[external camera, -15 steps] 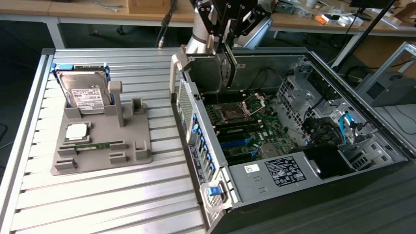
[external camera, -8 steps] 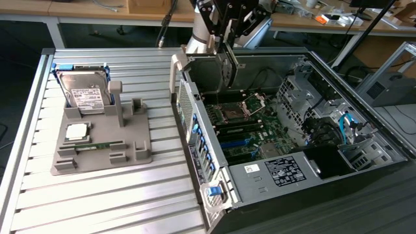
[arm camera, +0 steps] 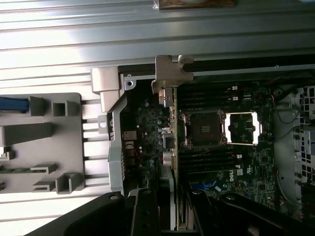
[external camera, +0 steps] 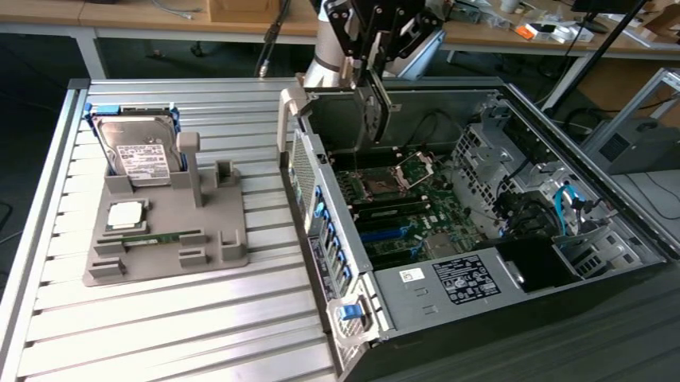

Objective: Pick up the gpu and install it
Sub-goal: 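Pick up the gpu and move the gpu toward the slot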

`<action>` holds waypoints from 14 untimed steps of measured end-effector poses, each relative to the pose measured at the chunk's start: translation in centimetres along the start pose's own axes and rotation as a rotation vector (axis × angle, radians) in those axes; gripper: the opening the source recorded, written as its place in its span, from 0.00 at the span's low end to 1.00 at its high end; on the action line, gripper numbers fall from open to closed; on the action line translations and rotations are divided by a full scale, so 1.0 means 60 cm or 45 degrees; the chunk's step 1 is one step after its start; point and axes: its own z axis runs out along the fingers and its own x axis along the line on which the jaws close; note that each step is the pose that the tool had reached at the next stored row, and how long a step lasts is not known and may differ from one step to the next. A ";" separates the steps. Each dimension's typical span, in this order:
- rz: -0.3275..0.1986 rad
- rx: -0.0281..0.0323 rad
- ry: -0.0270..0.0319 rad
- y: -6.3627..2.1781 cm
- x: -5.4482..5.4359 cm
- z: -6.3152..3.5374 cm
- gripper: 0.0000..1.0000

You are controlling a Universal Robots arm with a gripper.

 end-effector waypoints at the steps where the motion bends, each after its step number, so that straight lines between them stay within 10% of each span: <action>1: 0.000 -0.0001 -0.0001 0.000 0.000 0.000 0.27; 14: 0.000 0.0000 0.0000 0.000 -0.006 0.000 0.27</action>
